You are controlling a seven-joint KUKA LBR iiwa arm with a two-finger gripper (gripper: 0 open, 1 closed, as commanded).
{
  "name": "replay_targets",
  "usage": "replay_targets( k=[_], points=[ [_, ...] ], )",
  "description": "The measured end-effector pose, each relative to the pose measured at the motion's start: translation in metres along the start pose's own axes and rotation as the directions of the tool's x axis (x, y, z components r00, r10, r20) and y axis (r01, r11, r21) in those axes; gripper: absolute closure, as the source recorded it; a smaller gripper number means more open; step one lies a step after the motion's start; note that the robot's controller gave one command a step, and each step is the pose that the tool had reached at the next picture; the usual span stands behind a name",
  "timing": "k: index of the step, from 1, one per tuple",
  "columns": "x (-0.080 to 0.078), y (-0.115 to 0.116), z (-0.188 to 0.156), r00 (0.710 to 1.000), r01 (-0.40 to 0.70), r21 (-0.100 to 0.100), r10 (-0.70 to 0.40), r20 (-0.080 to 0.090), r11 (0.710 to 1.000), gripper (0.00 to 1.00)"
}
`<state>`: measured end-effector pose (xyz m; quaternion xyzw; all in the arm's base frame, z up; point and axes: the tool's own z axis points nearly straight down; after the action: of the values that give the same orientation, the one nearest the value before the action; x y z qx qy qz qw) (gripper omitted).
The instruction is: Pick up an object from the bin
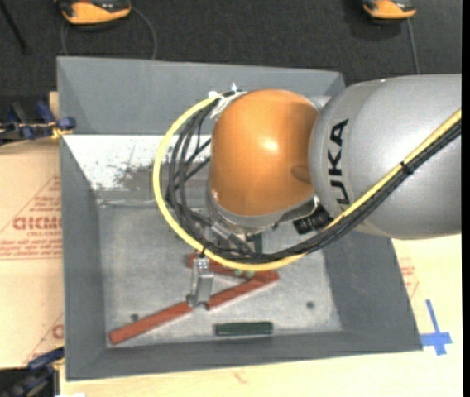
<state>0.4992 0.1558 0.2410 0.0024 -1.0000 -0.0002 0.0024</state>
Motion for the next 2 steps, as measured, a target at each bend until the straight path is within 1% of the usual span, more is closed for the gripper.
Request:
replay_targets(
  k=[1,2],
  points=[
    [0.017,-0.038,0.129,0.988,0.153,0.003,-0.153,-0.001,0.988,0.00],
    [0.011,0.018,0.166,0.988,0.151,-0.002,-0.151,0.009,0.989,0.00]
  ],
)
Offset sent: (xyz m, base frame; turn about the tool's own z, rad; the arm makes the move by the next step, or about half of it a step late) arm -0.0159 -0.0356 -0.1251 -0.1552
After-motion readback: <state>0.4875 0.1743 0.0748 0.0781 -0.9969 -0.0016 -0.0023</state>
